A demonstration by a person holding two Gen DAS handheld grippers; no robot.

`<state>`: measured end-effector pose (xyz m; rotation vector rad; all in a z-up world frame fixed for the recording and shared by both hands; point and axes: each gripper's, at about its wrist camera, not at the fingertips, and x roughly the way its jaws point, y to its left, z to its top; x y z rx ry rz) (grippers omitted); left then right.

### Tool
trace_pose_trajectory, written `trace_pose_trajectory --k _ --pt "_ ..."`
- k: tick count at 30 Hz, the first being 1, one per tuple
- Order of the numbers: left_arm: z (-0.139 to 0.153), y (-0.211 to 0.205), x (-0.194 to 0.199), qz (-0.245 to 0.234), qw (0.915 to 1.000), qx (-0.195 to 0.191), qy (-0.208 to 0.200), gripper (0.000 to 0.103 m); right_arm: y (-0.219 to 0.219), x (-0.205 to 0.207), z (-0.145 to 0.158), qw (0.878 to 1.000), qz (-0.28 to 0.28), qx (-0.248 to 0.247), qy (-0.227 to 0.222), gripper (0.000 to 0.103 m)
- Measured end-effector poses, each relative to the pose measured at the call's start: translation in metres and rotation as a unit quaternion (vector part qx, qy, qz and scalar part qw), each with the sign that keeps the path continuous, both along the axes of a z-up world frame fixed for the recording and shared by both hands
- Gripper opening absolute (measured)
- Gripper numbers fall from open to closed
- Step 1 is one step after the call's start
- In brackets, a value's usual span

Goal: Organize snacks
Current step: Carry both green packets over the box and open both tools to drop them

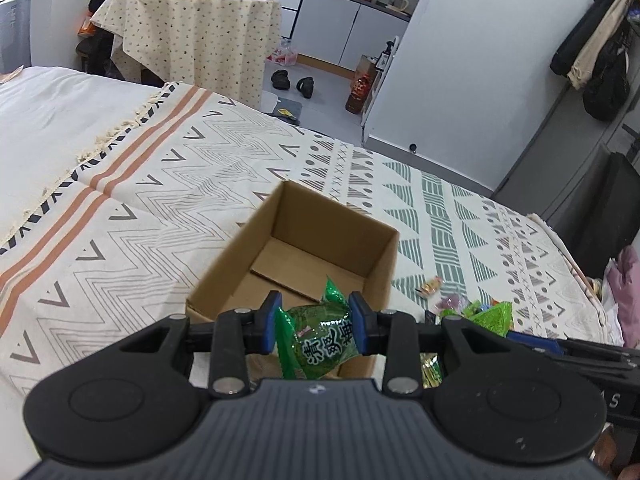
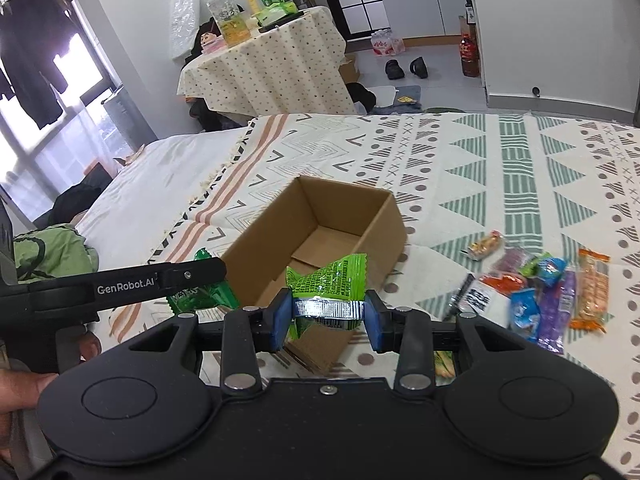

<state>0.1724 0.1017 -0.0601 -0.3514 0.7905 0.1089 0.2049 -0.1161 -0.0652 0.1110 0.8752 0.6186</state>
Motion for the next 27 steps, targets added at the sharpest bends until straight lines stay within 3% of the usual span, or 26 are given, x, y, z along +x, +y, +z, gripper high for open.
trace_pose_trajectory --k 11,19,23,27 --pt "-0.014 0.025 0.026 0.014 0.9999 -0.004 0.008 0.036 0.034 0.017 -0.014 1.000 0.013 0.002 0.017 0.037" --pt "-0.018 0.033 0.027 0.037 0.9990 0.013 0.020 0.061 0.044 0.027 -0.024 0.999 0.018 0.007 0.034 0.039" --pt "-0.018 0.034 0.022 0.042 0.9986 0.020 0.025 0.075 0.045 0.028 -0.024 0.999 0.019 0.012 0.039 0.048" --pt "-0.015 0.034 0.016 0.045 0.9982 0.021 0.035 0.079 0.039 0.025 -0.019 0.999 0.009 0.002 0.032 0.060"
